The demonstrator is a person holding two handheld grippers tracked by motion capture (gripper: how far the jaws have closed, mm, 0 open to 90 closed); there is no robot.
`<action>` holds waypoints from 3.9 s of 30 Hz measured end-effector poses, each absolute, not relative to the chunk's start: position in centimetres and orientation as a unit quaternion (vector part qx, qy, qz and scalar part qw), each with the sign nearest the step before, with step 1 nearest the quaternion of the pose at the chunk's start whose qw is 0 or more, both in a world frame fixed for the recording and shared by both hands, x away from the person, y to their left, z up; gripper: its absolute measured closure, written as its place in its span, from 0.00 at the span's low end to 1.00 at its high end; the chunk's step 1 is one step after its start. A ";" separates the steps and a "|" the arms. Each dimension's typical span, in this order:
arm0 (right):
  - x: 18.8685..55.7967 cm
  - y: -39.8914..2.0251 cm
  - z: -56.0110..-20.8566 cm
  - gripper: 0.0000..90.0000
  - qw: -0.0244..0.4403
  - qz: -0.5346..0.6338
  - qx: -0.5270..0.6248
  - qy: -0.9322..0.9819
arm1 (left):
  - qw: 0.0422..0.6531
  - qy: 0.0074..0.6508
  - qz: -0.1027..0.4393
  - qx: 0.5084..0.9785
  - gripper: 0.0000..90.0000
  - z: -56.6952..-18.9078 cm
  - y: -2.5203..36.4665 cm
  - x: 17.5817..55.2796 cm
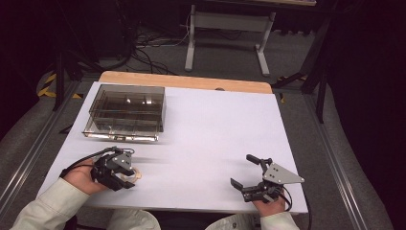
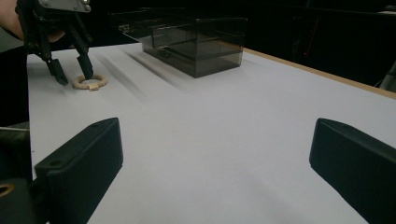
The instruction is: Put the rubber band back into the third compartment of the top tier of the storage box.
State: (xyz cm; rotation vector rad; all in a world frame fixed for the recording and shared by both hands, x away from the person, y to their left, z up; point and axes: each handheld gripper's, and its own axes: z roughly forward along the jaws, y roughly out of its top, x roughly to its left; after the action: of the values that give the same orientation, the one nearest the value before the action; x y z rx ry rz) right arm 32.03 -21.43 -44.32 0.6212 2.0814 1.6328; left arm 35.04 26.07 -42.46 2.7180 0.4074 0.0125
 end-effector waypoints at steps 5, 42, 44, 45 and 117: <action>32.1 -21.4 -44.3 0.04 0.209 0.587 0.223 0.750 | 0.193 0.148 -0.004 0.970 0.71 -42.5 26.1 35.2; 32.1 -21.4 -44.3 0.04 0.206 0.588 0.221 0.750 | 0.230 0.150 0.012 0.961 0.93 -41.2 26.7 35.0; 32.1 -21.4 -44.3 0.04 0.206 0.589 0.221 0.750 | 0.237 0.153 0.015 0.959 0.93 -40.9 26.8 35.0; 32.1 -21.4 -44.3 0.04 0.206 0.589 0.221 0.750 | 0.244 0.153 0.017 0.958 0.93 -40.8 26.8 35.0; 32.1 -21.5 -44.3 0.04 0.206 0.589 0.221 0.750 | 0.357 0.166 0.092 0.915 0.93 -33.0 27.3 36.4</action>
State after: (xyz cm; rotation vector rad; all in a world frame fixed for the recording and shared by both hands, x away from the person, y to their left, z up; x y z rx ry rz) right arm 32.10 -21.47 -44.32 0.6147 2.0884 1.6402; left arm 36.44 27.25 -33.00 2.3607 0.4291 0.2370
